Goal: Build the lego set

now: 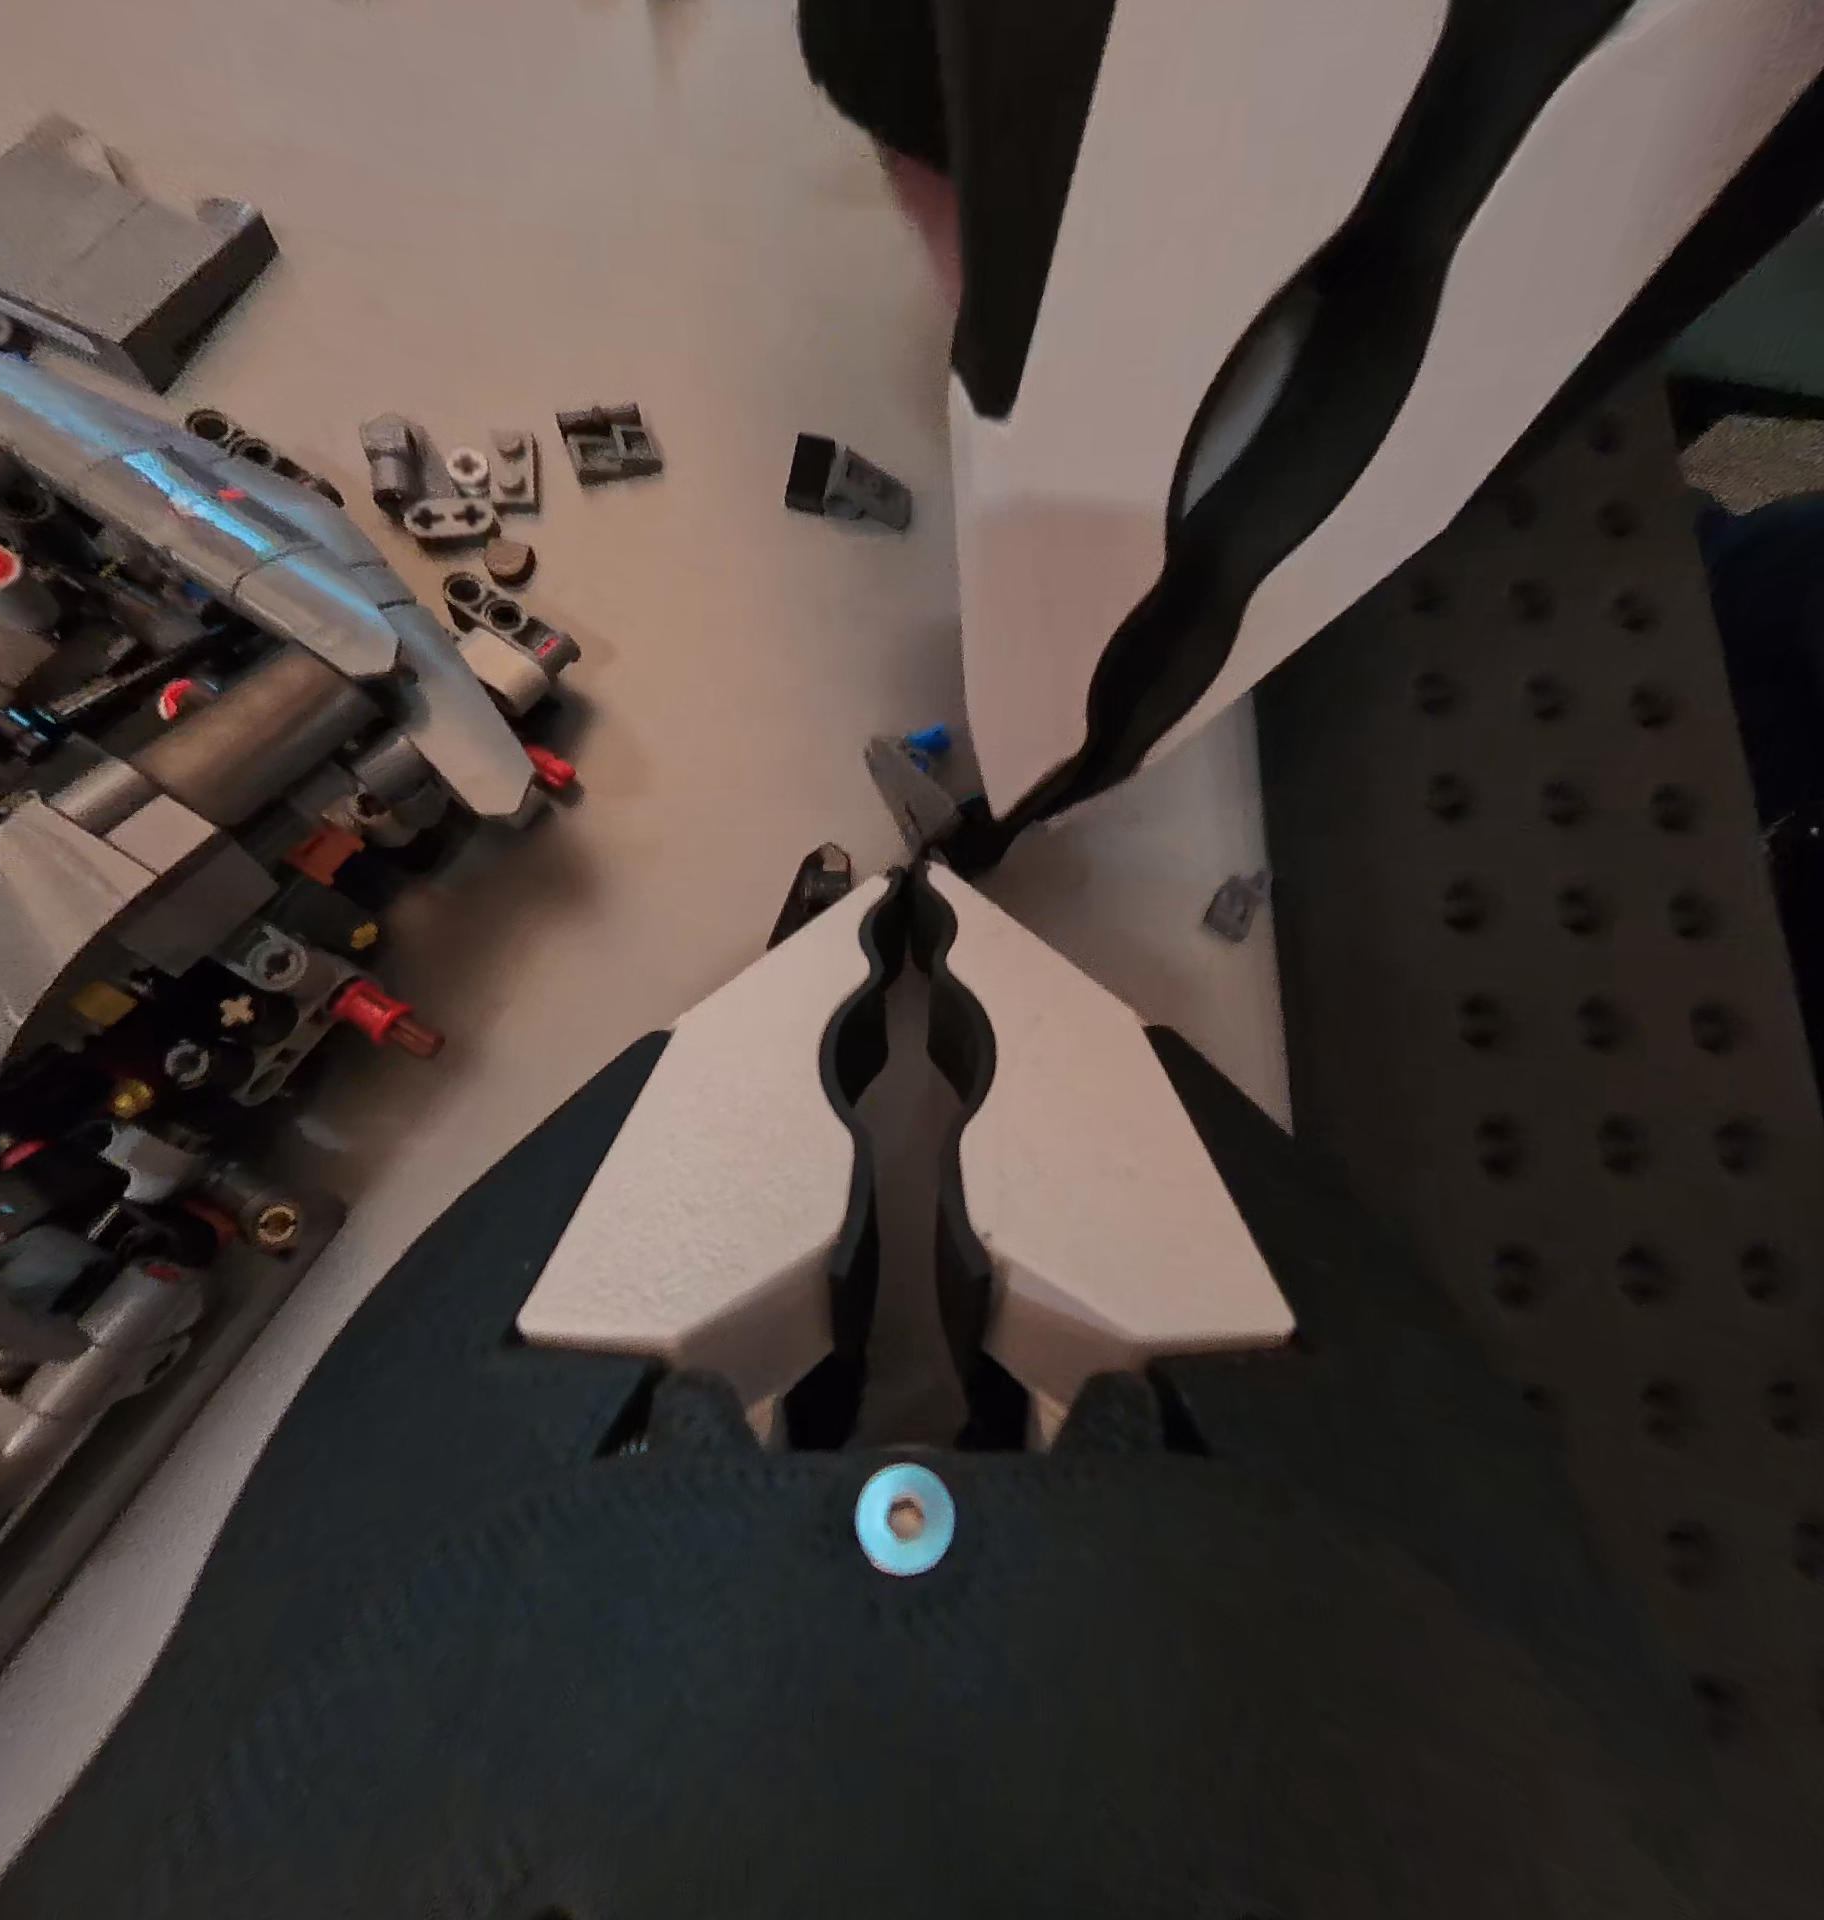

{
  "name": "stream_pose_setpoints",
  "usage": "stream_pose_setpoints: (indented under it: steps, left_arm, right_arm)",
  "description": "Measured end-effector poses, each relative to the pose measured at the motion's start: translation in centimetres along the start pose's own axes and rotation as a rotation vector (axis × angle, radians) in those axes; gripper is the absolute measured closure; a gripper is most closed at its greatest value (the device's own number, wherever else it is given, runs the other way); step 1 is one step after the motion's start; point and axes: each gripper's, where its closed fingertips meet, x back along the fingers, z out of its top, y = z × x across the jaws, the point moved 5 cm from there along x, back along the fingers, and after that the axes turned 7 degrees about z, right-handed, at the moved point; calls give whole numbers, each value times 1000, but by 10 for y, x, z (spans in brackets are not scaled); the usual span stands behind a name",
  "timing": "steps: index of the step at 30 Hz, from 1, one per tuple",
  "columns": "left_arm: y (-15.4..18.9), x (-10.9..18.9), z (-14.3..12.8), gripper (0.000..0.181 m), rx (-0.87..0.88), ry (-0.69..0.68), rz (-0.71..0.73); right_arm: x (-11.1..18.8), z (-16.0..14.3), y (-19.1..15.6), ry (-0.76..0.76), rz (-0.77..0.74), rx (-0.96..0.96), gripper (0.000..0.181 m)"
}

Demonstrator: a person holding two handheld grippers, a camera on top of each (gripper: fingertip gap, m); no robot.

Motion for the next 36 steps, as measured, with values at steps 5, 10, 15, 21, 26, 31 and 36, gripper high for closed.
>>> stream_pose_setpoints:
  steps: [5, 10, 15, 21, 26, 31, 36]
  left_arm:
    - [3, -1, 1, 181, -28, -13, 20]
    - [3, -1, 1, 181, -2, -2, -9]
    - [4, -1, 2, 181, -22, 2, 13]
    - [4, -3, 5, 181, -10, 28, 15]
    - [3, -4, 3, 181, -8, 21, 13]
    - [3, -5, 4, 181, -6, 24, 11]
    - [3, -5, 4, 181, -10, 23, 15]
  right_arm:
    - [1, -1, -1, -59, 11, 31, 180]
    - [1, 0, -2, -87, 16, 47, 180]
    - [2, -3, -2, -60, 23, 32, 180]
    - [2, -6, -2, -21, 35, 4, 180]
    - [2, -5, -2, -26, 46, 5, 180]
    - [2, -4, 0, -37, 74, 4, 180]
    - [2, -3, 1, -50, 100, 5, 180]
